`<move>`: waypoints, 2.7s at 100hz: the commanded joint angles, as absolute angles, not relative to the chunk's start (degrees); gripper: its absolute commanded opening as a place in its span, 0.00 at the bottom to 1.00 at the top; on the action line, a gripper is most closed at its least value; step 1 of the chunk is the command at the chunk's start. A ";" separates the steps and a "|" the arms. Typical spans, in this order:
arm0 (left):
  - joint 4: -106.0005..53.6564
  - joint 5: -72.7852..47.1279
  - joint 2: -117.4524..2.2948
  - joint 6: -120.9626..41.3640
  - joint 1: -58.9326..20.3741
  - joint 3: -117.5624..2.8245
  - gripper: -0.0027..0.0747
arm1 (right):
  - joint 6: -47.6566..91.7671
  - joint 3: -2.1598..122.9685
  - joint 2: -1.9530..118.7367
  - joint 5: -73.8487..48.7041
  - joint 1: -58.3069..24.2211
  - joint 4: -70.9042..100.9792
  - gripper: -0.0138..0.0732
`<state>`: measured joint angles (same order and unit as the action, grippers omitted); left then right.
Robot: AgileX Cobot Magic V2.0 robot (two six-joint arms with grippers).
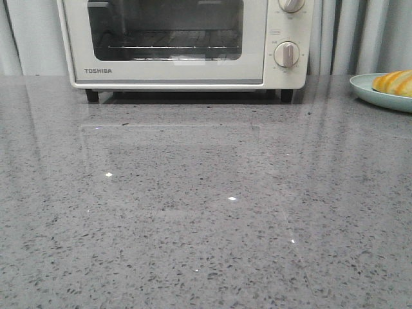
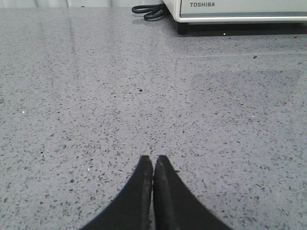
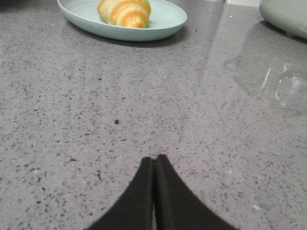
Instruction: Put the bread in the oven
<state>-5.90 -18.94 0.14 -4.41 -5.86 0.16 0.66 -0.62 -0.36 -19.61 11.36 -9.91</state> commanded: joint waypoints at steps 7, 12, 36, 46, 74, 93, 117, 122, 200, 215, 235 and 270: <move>-6.53 -14.92 1.60 -3.83 -5.85 1.36 0.01 | 1.14 -2.07 -1.59 -18.28 11.24 -10.08 0.08; -6.53 -14.92 1.60 -3.83 -5.85 1.36 0.01 | 1.14 -2.07 -1.59 -18.28 11.24 -10.08 0.08; -6.53 -14.92 1.60 -3.83 -5.85 1.36 0.01 | 1.14 -2.07 -1.59 -18.28 11.24 -10.08 0.08; -6.53 -14.92 1.60 -3.83 -5.85 1.36 0.01 | 1.14 -2.07 -1.59 -18.28 11.24 -10.08 0.08; -6.53 -14.92 1.60 -3.83 -5.85 1.36 0.01 | 1.14 -2.07 -1.59 -18.28 11.24 -10.08 0.08; -6.20 -14.82 1.60 -3.83 -5.85 1.36 0.01 | 1.14 -2.07 -1.59 -18.28 11.24 -10.08 0.08; -8.68 -11.59 1.60 -3.93 -5.96 1.36 0.01 | 1.14 -2.07 -1.59 -0.35 11.24 -18.18 0.08; -12.42 -9.87 1.60 -3.93 -5.96 1.36 0.01 | 1.14 -2.07 -1.59 5.66 11.24 -18.18 0.08; -51.78 -13.55 -7.87 -27.94 -8.28 -17.01 0.01 | -12.20 16.27 2.39 -11.40 9.76 7.50 0.08; -51.78 -17.88 -24.98 -37.89 -9.41 -28.91 0.01 | -8.34 24.07 10.22 -20.51 6.05 7.50 0.08; -51.76 -16.90 -43.91 -44.30 -16.33 -44.99 0.01 | -4.17 28.50 18.13 -24.31 0.78 7.50 0.08; -51.76 -16.06 -71.52 -47.97 -22.80 -70.13 0.01 | -4.17 28.89 19.09 -24.31 -0.86 7.50 0.08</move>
<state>-50.78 -18.93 -67.63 -47.81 -22.27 -63.66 -5.01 26.79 18.11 -28.07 -0.79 7.38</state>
